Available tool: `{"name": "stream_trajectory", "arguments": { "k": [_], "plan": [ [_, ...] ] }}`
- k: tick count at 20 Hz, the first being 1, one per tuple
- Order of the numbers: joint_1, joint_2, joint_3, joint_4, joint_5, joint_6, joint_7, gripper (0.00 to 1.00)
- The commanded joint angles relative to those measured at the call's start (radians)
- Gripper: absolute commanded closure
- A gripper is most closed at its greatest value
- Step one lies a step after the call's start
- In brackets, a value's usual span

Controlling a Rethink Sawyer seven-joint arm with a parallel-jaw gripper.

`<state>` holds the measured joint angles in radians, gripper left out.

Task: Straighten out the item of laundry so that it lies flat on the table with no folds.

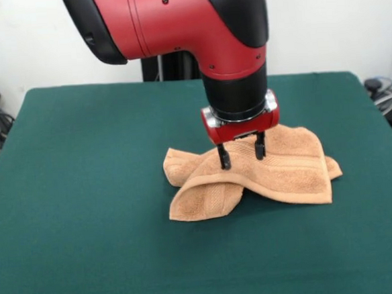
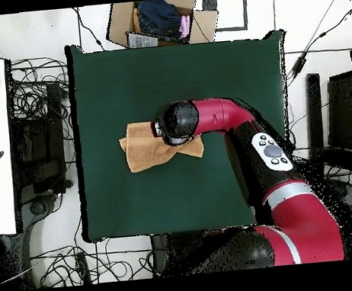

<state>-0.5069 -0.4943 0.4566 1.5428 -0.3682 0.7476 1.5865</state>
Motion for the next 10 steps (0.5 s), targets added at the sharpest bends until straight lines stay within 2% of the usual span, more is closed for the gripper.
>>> {"name": "stream_trajectory", "arguments": {
  "k": [1,10],
  "plan": [
    [-0.002,0.025,0.022,-0.027,-0.092,-0.073,-0.083,0.00],
    [-0.016,0.003,0.028,-0.018,-0.085,-0.059,-0.096,0.00]
  ]
}}
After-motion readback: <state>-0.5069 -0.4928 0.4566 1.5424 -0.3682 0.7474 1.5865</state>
